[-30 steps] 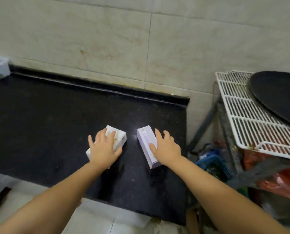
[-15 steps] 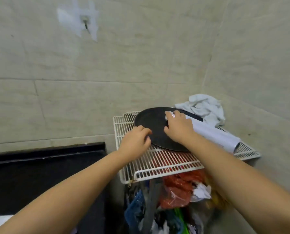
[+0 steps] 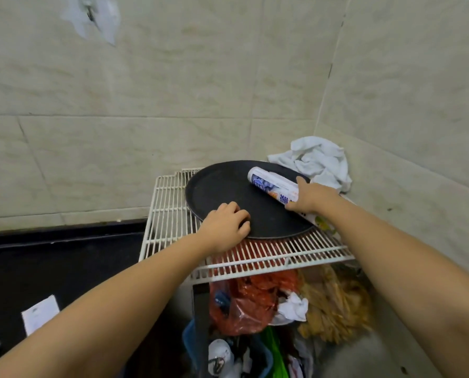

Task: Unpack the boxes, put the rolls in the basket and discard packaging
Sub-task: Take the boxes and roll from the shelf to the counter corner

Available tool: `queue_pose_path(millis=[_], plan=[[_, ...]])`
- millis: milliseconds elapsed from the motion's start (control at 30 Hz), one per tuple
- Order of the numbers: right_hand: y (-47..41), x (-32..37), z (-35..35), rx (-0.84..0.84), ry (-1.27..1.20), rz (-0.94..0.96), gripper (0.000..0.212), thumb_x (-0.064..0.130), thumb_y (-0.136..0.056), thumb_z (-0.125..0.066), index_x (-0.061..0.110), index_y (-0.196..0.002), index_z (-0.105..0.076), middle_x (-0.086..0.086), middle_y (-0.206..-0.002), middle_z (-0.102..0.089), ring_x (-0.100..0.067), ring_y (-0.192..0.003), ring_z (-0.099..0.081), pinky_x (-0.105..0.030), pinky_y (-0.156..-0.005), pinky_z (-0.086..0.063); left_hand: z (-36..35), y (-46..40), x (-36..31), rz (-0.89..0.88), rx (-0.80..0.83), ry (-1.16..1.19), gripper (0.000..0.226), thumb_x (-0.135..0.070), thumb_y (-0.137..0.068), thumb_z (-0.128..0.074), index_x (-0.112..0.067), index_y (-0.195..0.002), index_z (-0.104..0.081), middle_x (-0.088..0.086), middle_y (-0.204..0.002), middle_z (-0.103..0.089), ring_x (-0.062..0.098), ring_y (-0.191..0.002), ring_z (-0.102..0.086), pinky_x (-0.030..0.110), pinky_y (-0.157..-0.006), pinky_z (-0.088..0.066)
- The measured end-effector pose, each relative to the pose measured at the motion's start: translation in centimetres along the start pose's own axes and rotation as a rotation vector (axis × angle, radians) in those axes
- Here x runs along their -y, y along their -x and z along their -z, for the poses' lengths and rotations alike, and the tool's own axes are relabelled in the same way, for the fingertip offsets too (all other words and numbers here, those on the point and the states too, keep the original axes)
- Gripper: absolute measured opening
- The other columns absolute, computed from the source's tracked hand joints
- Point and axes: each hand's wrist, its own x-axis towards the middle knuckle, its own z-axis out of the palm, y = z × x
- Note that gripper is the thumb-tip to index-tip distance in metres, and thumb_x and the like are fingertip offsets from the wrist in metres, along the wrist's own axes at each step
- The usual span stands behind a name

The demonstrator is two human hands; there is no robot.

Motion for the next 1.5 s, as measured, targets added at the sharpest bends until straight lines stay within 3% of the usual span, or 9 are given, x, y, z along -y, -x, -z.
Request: queue_pose_path(millis=[100,233,400,533,767,933,1133,1333,1500], plan=[[0.3,0.2,-0.2,-0.117,0.013,0.016,0.062,0.050,-0.077,-0.058,0.011,-0.123,-0.041,-0.010,-0.117,-0.061,-0.027,-0.101,-0.059,-0.036,-0.073,-0.045,0.0,0.0,-0.2,0.013,0.010,0.014,0.038,-0.042,-0.094,-0.033,-0.026,-0.124,-0.049,0.004,-0.123,-0.047,0.020,-0.111,-0.045,0.037,-0.090,-0.040],[1.8,2.6,1.6,-0.277,-0.219,0.075,0.057,0.049,-0.077,-0.058,0.010,-0.118,-0.047,-0.013,-0.114,-0.062,-0.031,-0.098,-0.060,-0.035,-0.070,-0.044,1.2,1.1,0.2,0.025,0.026,0.085,0.036,-0.040,-0.094,-0.038,-0.023,-0.121,-0.054,0.005,-0.121,-0.052,0.021,-0.111,-0.047,0.040,-0.093,-0.044],[5.8,10.3,5.8,-0.309,-0.514,0.306,0.050,0.048,-0.079,-0.057,0.011,-0.113,-0.053,-0.016,-0.109,-0.064,-0.036,-0.098,-0.061,-0.031,-0.069,-0.038,3.2,7.4,5.0,0.137,-0.388,0.190,0.027,-0.026,-0.092,-0.045,-0.014,-0.111,-0.061,0.009,-0.109,-0.061,0.023,-0.101,-0.054,0.037,-0.086,-0.045],[10.8,18.1,5.9,-0.154,-0.734,0.538,0.035,0.044,-0.081,-0.058,0.015,-0.100,-0.058,-0.008,-0.094,-0.067,-0.026,-0.083,-0.063,-0.028,-0.062,-0.042,2.9,15.8,13.2,0.487,-0.517,0.236,0.028,-0.019,-0.093,-0.045,-0.010,-0.115,-0.059,0.015,-0.115,-0.058,0.031,-0.109,-0.051,0.042,-0.090,-0.046],[16.6,30.0,2.9,0.213,-0.865,0.673,0.023,0.044,-0.083,-0.058,0.022,-0.074,-0.061,0.001,-0.069,-0.067,-0.015,-0.061,-0.065,-0.024,-0.058,-0.050,-3.6,27.4,21.8,1.093,-0.212,0.306,0.045,-0.032,-0.091,-0.045,-0.009,-0.130,-0.042,0.024,-0.131,-0.042,0.042,-0.121,-0.041,0.047,-0.097,-0.038],[17.5,34.8,-3.3,0.345,-0.883,0.575,0.037,0.053,-0.074,-0.060,0.021,-0.094,-0.061,-0.003,-0.082,-0.072,-0.020,-0.069,-0.070,-0.033,-0.067,-0.057,-8.0,27.8,23.2,1.281,-0.096,0.440,0.078,-0.055,-0.086,-0.047,-0.007,-0.141,-0.022,0.025,-0.140,-0.032,0.043,-0.128,-0.034,0.049,-0.103,-0.031],[17.2,34.5,-11.9,0.410,-0.780,0.360,0.048,0.057,-0.075,-0.059,0.019,-0.104,-0.052,-0.004,-0.094,-0.068,-0.017,-0.074,-0.067,-0.027,-0.057,-0.050,-11.3,25.8,23.6,1.311,-0.022,0.425,0.110,-0.056,-0.075,-0.062,-0.016,-0.145,0.013,0.024,-0.147,-0.016,0.042,-0.129,-0.029,0.051,-0.102,-0.033],[16.4,34.8,-14.9,0.449,-0.703,0.362,0.049,0.054,-0.078,-0.059,0.016,-0.106,-0.045,-0.005,-0.099,-0.064,-0.019,-0.079,-0.064,-0.027,-0.055,-0.047,-9.7,27.6,24.5,1.239,-0.078,0.467,0.087,-0.044,-0.083,-0.051,-0.027,-0.146,0.007,0.023,-0.135,-0.030,0.044,-0.118,-0.042,0.047,-0.094,-0.039],[16.6,38.7,-15.1,0.492,-0.750,0.493,0.045,0.054,-0.078,-0.058,0.020,-0.103,-0.044,0.000,-0.095,-0.061,-0.013,-0.075,-0.062,-0.024,-0.051,-0.041,-4.9,33.2,24.6,1.146,-0.296,0.388,0.073,-0.045,-0.088,-0.043,-0.032,-0.146,-0.001,0.020,-0.135,-0.040,0.040,-0.117,-0.047,0.047,-0.094,-0.041]])
